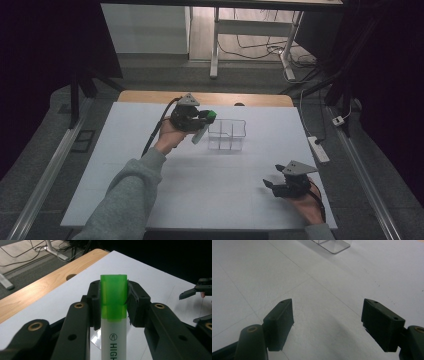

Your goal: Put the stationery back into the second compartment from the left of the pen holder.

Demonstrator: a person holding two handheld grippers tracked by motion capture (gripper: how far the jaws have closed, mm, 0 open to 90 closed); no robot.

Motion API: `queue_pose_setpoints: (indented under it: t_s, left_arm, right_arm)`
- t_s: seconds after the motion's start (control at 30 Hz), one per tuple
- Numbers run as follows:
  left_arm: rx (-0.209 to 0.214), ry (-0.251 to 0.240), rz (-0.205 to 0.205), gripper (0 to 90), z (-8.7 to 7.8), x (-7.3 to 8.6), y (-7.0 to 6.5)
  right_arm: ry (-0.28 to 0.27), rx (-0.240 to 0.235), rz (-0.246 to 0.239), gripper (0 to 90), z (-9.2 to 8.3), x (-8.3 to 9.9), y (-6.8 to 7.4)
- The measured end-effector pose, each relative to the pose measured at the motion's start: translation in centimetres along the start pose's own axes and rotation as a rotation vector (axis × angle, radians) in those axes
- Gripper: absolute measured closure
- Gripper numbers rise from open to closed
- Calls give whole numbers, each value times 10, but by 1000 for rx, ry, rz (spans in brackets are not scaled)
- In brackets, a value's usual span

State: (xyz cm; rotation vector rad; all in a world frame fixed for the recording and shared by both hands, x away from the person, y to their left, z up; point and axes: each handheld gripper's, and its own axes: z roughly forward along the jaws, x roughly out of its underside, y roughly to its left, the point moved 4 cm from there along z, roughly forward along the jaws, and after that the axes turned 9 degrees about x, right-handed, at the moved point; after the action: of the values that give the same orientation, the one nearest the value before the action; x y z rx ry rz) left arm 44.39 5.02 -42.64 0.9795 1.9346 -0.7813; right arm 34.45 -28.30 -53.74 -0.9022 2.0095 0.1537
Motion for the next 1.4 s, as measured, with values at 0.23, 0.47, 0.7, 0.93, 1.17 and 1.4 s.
queue_pose_setpoints:
  t_s: [0.23, 0.47, 0.7, 0.93, 1.17, 1.4]
  left_arm:
    - [11, -8, -4, 665, 9, -4, 1]
    - [21, -23, -8, 665, 17, -11, 3]
    - [19, -21, -7, 666, 23, -17, 6]
    - [22, -22, 5, 665, 26, -24, 5]
    - [20, -18, 10, 665, 33, -32, 6]
    - [23, -17, 17, 665, 40, -40, 6]
  right_arm:
    - [3, -1, 2, 256, 1, 0, 0]
    - [0, -5, 6, 257, 2, 0, 0]
    - [-1, -5, 8, 258, 2, 1, -1]
    - [-6, -3, 14, 259, 2, 0, -1]
    - [-13, -2, 19, 260, 3, 0, -2]
    - [-18, -3, 18, 260, 3, -1, -2]
